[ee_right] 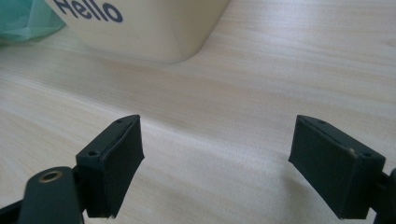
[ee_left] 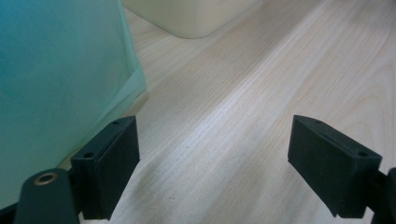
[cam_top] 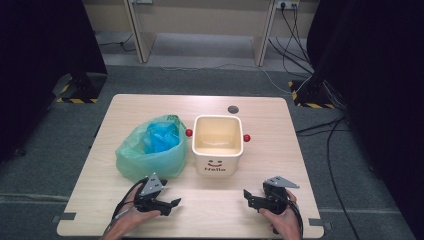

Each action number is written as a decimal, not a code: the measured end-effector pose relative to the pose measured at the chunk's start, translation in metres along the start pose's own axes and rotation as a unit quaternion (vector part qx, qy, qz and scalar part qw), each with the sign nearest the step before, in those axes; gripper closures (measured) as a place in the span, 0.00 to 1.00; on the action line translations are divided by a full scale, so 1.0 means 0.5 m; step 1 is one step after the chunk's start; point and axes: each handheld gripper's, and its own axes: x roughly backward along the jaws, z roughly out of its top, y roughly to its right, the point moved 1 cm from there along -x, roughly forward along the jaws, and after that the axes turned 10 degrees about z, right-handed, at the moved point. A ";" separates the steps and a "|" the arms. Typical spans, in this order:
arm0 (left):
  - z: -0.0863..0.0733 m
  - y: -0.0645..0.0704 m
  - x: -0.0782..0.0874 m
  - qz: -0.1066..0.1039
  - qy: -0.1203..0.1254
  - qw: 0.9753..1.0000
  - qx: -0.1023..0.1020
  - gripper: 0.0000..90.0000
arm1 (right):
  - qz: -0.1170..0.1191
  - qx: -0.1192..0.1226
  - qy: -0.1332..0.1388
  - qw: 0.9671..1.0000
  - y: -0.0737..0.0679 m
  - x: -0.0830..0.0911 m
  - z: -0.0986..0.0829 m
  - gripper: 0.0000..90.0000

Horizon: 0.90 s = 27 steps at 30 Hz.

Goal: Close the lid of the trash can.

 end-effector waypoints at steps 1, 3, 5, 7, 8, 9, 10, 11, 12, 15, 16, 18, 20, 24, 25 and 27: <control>-0.001 0.000 0.000 0.001 0.000 1.000 -0.001 0.18 | -0.001 -0.001 0.001 1.000 -0.001 0.001 -0.003 0.19; -0.004 -0.001 0.001 0.003 -0.003 1.000 -0.005 0.18 | -0.004 0.002 -0.001 1.000 -0.002 0.004 -0.007 0.19; -0.006 -0.001 0.001 0.002 -0.008 1.000 -0.009 0.17 | -0.006 0.005 -0.003 1.000 -0.003 0.006 -0.012 0.19; -0.009 0.002 -0.002 0.000 -0.013 1.000 -0.012 0.17 | -0.007 0.006 -0.006 1.000 -0.004 0.008 -0.016 0.19; -0.010 0.003 -0.004 0.001 -0.015 1.000 -0.014 0.17 | -0.011 0.009 -0.007 1.000 -0.004 0.008 -0.019 0.19; -0.011 0.004 -0.006 0.000 -0.018 1.000 -0.016 0.17 | -0.014 0.010 -0.010 1.000 -0.004 0.009 -0.021 0.19; -0.013 0.005 -0.008 -0.002 -0.025 1.000 -0.018 0.17 | -0.016 0.013 -0.011 1.000 -0.004 0.009 -0.023 0.19; -0.016 0.005 -0.011 -0.003 -0.031 0.999 -0.020 0.17 | -0.018 0.015 -0.013 1.000 -0.003 0.009 -0.025 0.19; -0.017 0.006 -0.012 -0.002 -0.031 0.999 -0.022 0.16 | -0.019 0.013 -0.013 1.000 -0.003 0.010 -0.027 0.19; -0.017 0.005 -0.012 -0.002 -0.032 0.999 -0.021 0.16 | -0.022 0.011 -0.013 1.000 -0.003 0.011 -0.031 0.19; -0.017 0.005 -0.012 -0.002 -0.032 0.999 -0.021 0.16 | -0.021 0.012 -0.013 1.000 -0.003 0.012 -0.032 0.19; -0.017 0.005 -0.013 -0.001 -0.032 0.999 -0.022 0.16 | -0.020 0.010 -0.014 1.000 -0.004 0.013 -0.034 0.19; -0.017 0.006 -0.013 -0.001 -0.032 0.999 -0.022 0.16 | -0.020 0.011 -0.016 1.000 -0.004 0.013 -0.037 0.19; -0.017 0.006 -0.013 -0.002 -0.033 0.999 -0.022 0.15 | -0.022 0.011 -0.020 0.999 -0.006 0.011 -0.041 0.19; -0.016 0.006 -0.013 -0.002 -0.033 0.999 -0.023 0.15 | -0.022 0.012 -0.020 0.999 -0.007 0.011 -0.041 0.19; -0.016 0.006 -0.013 -0.002 -0.034 0.999 -0.022 0.15 | -0.021 0.013 -0.019 1.000 -0.009 0.011 -0.041 0.19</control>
